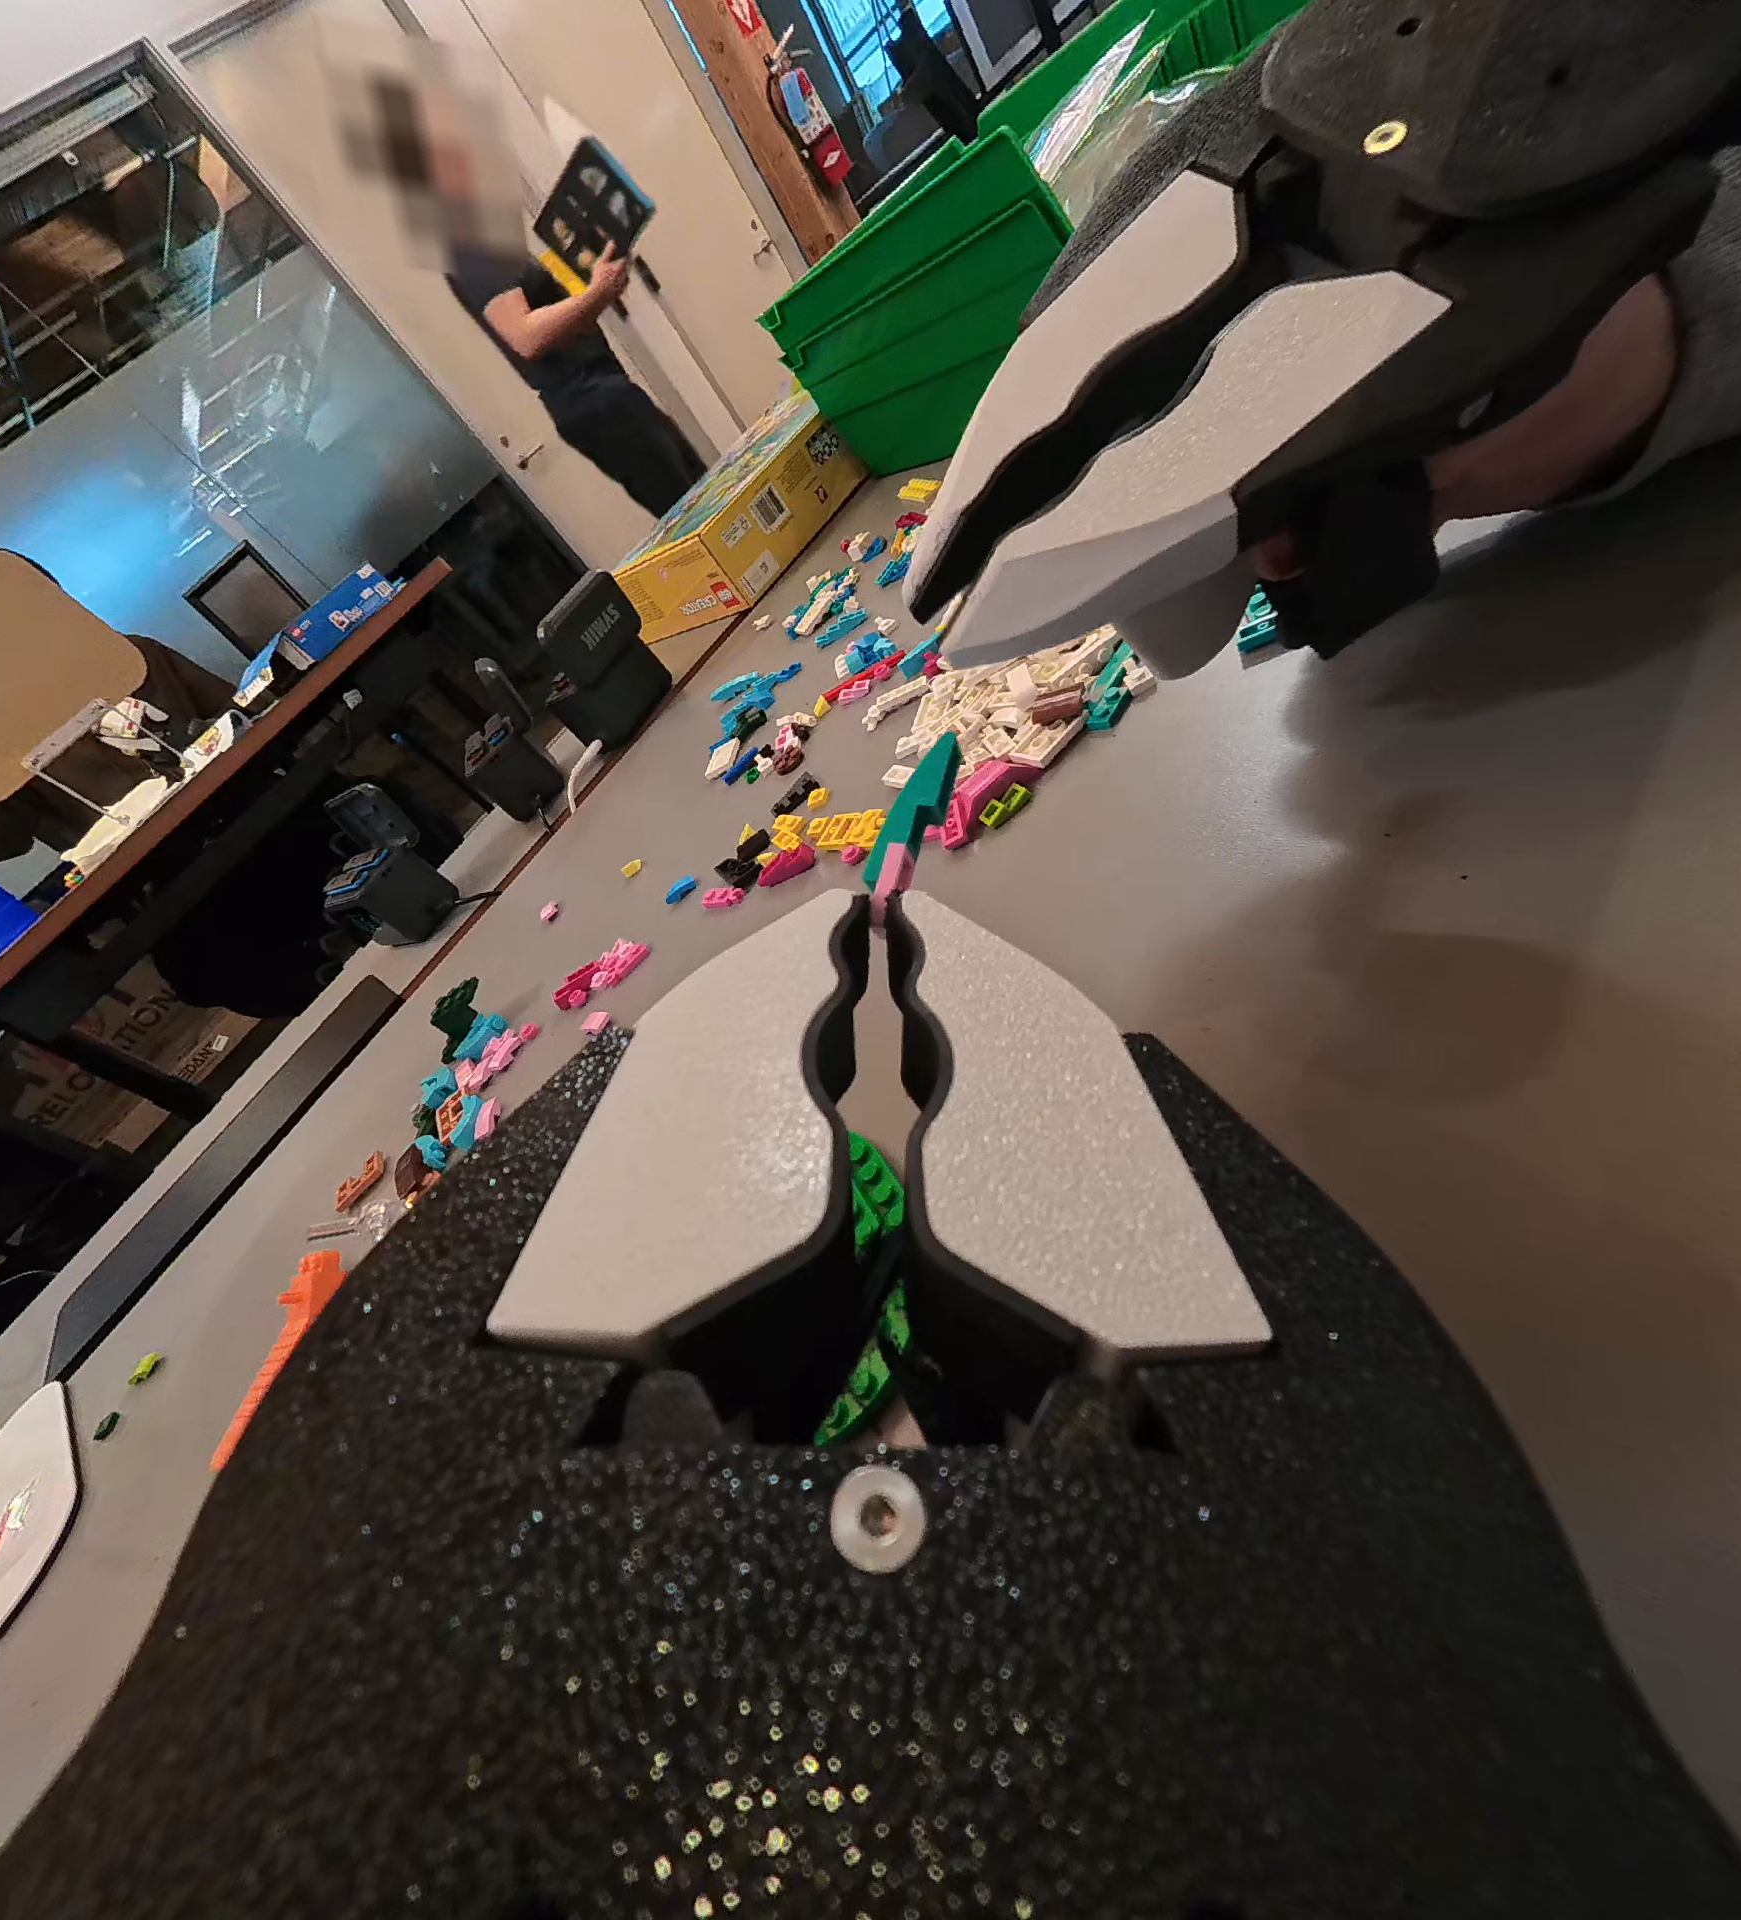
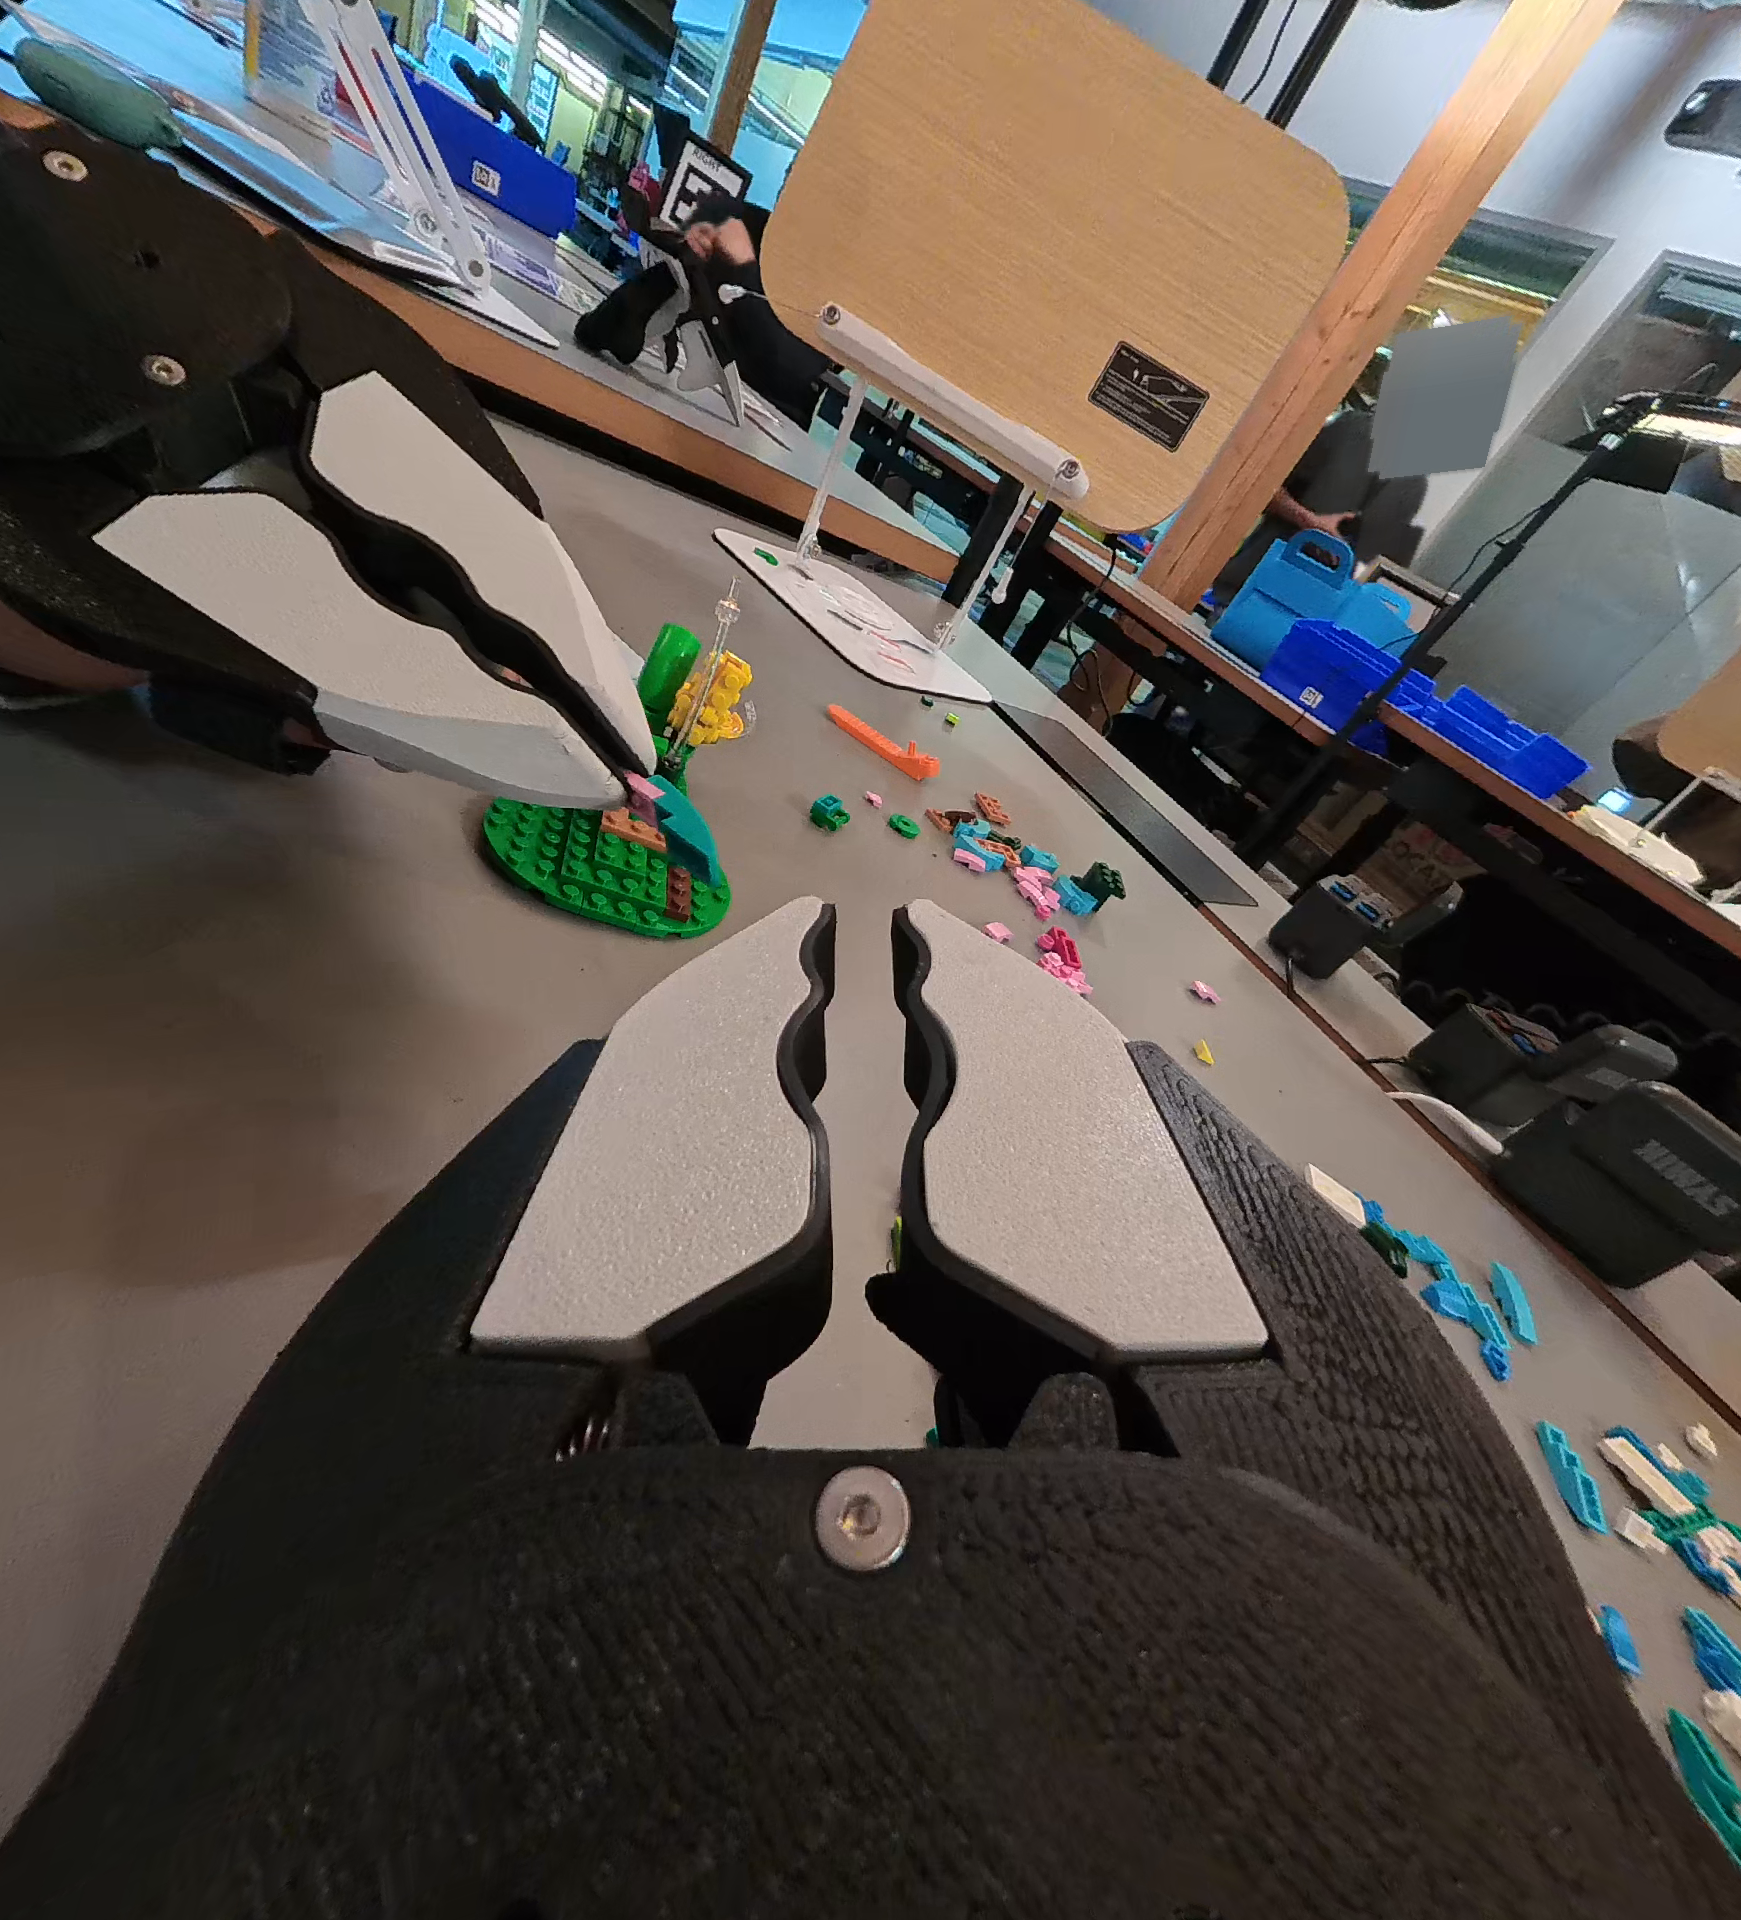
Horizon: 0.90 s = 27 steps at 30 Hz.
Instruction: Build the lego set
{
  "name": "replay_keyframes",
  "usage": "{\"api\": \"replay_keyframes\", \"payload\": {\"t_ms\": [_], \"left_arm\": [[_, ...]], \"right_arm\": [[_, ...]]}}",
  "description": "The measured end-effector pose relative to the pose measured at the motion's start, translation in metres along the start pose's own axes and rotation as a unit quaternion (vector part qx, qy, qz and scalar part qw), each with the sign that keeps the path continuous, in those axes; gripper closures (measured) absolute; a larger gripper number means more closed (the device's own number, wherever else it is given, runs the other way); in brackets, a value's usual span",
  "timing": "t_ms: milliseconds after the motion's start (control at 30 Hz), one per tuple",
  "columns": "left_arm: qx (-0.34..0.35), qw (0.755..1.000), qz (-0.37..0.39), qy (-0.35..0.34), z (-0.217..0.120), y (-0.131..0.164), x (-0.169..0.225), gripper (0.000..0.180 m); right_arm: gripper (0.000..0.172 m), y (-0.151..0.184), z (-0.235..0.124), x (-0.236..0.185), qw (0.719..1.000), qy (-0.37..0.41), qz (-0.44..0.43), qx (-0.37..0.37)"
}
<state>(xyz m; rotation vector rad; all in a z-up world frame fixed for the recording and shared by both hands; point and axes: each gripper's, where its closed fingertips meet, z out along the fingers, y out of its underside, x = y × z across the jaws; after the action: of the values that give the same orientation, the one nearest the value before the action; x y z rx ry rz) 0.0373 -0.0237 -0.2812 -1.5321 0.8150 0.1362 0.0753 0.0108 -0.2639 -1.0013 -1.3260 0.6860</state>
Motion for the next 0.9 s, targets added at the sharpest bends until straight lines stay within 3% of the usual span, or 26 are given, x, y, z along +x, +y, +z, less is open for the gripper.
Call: {"api": "replay_keyframes", "payload": {"t_ms": [900], "left_arm": [[0.000, 1.000, 0.001, -0.005, 0.000, 0.002, -0.004, 0.177]], "right_arm": [[0.162, -0.004, 0.002, -0.010, 0.999, -0.015, -0.037, 0.013]]}}
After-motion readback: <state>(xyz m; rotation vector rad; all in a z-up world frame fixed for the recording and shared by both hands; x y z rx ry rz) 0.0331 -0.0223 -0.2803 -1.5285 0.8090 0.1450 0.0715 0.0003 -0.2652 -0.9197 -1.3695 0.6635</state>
